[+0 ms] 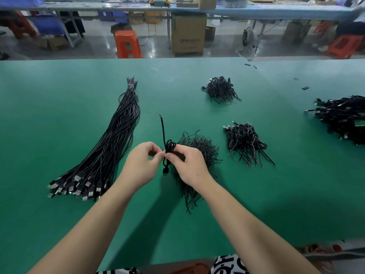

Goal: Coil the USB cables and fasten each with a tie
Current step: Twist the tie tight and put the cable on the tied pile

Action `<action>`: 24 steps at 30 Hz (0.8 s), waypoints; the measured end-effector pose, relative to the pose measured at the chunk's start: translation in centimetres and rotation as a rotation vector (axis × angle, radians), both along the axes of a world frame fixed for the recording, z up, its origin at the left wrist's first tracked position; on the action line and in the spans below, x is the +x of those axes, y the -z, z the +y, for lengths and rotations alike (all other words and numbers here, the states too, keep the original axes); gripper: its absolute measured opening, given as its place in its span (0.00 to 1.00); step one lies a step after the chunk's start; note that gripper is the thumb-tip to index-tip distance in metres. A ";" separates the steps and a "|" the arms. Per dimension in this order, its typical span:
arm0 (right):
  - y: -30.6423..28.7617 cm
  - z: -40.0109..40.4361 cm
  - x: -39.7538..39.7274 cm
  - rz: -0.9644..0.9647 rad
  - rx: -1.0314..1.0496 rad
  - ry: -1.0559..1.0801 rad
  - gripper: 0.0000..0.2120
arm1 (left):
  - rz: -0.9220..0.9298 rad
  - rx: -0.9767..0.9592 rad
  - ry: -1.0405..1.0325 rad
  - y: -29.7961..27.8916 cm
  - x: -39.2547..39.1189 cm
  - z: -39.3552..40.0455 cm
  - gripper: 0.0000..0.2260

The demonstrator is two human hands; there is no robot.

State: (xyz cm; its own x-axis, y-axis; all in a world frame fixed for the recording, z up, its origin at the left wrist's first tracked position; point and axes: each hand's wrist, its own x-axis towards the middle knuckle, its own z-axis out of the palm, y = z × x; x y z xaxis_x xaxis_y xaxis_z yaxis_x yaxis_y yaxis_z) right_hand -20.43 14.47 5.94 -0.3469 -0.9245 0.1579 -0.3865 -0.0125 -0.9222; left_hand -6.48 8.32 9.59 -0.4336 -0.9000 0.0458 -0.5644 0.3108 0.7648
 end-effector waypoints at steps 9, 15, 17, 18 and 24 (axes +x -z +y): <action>0.0 0.1 -0.8 -0.473 0.145 -0.104 0.09 | -0.236 -0.831 0.238 0.4 0.7 0.3 0.05; -0.6 -0.1 -0.9 -0.738 0.298 -0.103 0.09 | -0.311 -1.029 0.454 0.5 1.0 0.4 0.02; -0.8 -0.3 -1.2 -0.711 0.274 -0.097 0.07 | -0.270 -0.886 0.395 0.3 1.0 0.7 0.03; -0.9 -0.3 -1.3 -0.709 0.241 -0.136 0.06 | -0.235 -0.790 0.327 0.3 0.9 0.7 0.05; -0.9 -0.2 -1.4 -0.600 0.094 -0.225 0.07 | -0.041 -0.374 0.099 0.1 0.7 0.0 0.03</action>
State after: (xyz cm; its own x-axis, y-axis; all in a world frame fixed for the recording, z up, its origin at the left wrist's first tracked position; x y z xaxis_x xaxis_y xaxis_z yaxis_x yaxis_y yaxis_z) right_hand -21.79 14.32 6.83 -0.1463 -0.9853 -0.0883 0.1994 0.0581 -0.9782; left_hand -5.76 8.30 9.52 -0.5254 -0.7784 0.3435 -0.5454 0.6180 0.5662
